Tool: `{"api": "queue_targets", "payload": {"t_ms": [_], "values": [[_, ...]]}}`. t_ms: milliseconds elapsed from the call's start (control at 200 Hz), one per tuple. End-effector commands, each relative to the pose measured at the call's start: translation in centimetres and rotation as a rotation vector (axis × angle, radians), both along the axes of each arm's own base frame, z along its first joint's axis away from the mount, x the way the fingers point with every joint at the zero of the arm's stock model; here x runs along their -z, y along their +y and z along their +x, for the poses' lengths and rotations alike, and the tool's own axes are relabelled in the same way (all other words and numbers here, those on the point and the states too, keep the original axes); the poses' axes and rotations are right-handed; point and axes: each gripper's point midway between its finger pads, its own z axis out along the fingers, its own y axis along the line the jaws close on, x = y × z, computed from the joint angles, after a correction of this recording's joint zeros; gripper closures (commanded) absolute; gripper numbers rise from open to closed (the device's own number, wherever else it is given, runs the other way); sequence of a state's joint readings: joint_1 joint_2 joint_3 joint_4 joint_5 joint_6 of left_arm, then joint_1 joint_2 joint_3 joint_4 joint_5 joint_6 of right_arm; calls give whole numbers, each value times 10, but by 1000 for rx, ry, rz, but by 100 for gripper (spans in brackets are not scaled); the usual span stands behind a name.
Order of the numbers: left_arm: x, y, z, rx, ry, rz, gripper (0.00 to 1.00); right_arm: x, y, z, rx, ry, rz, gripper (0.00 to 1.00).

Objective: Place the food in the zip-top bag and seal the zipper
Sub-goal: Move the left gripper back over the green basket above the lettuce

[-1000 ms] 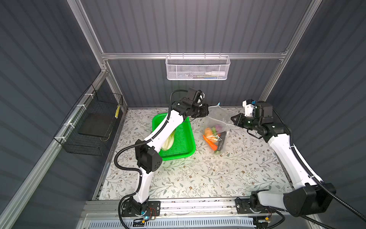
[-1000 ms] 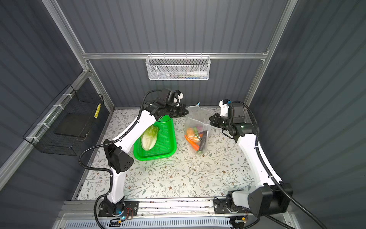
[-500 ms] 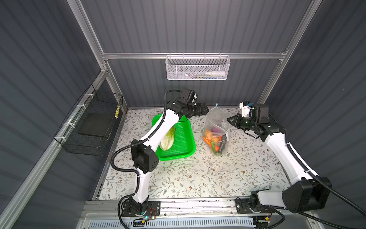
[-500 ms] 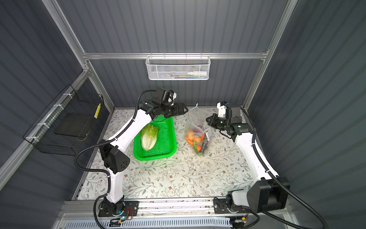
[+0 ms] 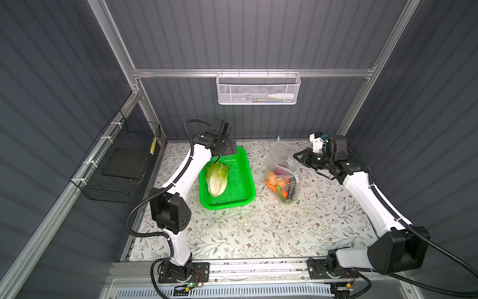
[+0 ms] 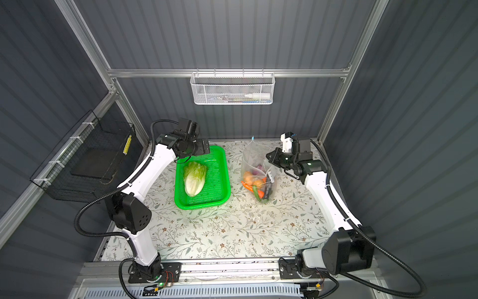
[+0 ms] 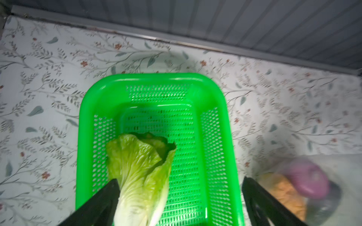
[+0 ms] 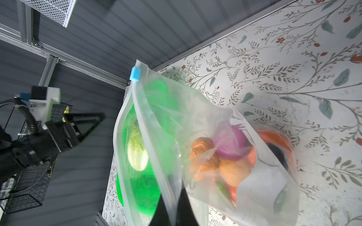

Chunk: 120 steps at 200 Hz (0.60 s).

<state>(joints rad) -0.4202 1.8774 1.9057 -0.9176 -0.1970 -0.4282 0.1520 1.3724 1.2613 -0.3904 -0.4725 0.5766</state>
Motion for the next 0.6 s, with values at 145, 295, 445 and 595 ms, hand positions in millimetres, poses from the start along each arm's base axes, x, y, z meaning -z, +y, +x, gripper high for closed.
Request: {"api": "queue_targets", "payload": {"t_ms": [145, 295, 445, 595], "values": [[78, 28, -35, -23, 248, 196, 0, -3, 9, 4, -22, -9, 26, 100], [104, 38, -45, -35, 327, 259, 0, -4, 11, 6, -27, -6, 29, 100], [124, 40, -49, -7, 372, 291, 0, -5, 9, 7, -22, -15, 16, 100], [143, 40, -53, 19, 407, 291, 0, -3, 8, 8, -7, -11, 16, 100]]}}
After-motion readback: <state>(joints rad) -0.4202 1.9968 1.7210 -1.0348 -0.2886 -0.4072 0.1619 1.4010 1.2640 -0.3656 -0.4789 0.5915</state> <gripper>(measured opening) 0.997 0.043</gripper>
